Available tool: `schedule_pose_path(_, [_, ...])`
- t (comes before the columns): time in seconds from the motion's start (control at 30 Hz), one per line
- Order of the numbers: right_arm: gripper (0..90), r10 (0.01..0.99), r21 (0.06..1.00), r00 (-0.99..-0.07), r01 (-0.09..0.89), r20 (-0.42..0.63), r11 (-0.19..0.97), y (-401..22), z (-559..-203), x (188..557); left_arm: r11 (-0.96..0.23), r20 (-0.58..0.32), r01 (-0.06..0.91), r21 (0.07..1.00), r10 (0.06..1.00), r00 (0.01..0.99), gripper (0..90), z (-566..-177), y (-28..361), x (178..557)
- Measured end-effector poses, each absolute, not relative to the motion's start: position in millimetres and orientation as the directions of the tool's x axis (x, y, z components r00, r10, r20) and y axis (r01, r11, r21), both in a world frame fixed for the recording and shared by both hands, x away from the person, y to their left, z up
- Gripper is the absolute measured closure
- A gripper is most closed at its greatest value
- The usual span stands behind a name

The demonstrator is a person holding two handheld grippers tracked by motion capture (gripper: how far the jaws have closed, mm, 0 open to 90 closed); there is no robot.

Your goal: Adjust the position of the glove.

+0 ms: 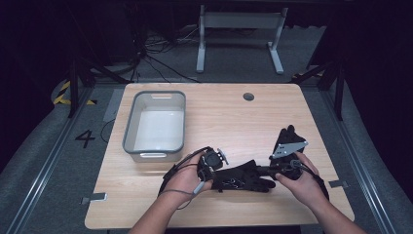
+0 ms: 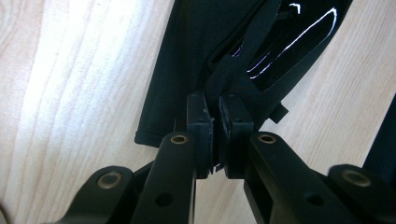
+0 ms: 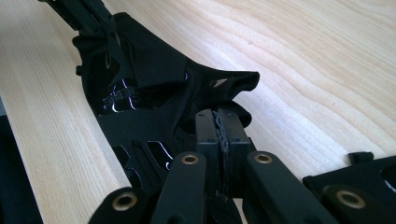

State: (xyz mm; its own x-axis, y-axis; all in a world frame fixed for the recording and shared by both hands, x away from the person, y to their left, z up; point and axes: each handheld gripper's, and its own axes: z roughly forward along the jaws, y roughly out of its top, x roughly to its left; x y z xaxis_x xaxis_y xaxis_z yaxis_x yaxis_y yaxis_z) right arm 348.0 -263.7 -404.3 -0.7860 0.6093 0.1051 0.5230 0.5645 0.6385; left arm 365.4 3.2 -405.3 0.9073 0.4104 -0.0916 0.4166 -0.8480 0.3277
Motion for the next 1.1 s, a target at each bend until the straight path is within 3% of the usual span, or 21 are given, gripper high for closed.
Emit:
schedule_pose_path(0.23, [88.7,0.611,0.598,-0.784,0.541,0.106,0.591,-255,-412,342,-0.858,-0.121,0.422,0.294,0.405,0.906,82.3,-411,3,367])
schedule_pose_path(0.27, [88.6,0.615,0.585,-0.782,0.547,0.103,0.598,-253,-414,342,-0.856,-0.127,0.427,0.291,0.407,0.904,80.2,-412,3,367])
schedule_pose_path(0.37, [81.5,0.627,0.573,-0.771,0.564,0.108,0.595,-251,-415,341,-0.836,-0.143,0.46,0.298,0.437,0.888,62.4,-414,5,370])
schedule_pose_path(0.4, [75.2,0.644,0.588,-0.755,0.577,0.122,0.566,-251,-414,340,-0.819,-0.153,0.478,0.317,0.453,0.878,60.5,-413,8,372])
schedule_pose_path(0.47, [74.2,0.659,0.59,-0.745,0.579,0.101,0.563,-254,-413,341,-0.807,-0.159,0.486,0.336,0.46,0.874,58.1,-411,11,374])
schedule_pose_path(0.87, [72.5,0.684,0.641,-0.727,0.553,0.061,0.532,-283,-396,351,-0.646,-0.155,0.543,0.535,0.557,0.816,58.8,-384,29,373])
schedule_pose_path(1.1, [70.4,0.694,0.644,-0.716,0.565,0.073,0.516,-299,-391,357,-0.627,-0.161,0.555,0.547,0.572,0.805,59.3,-380,38,375])
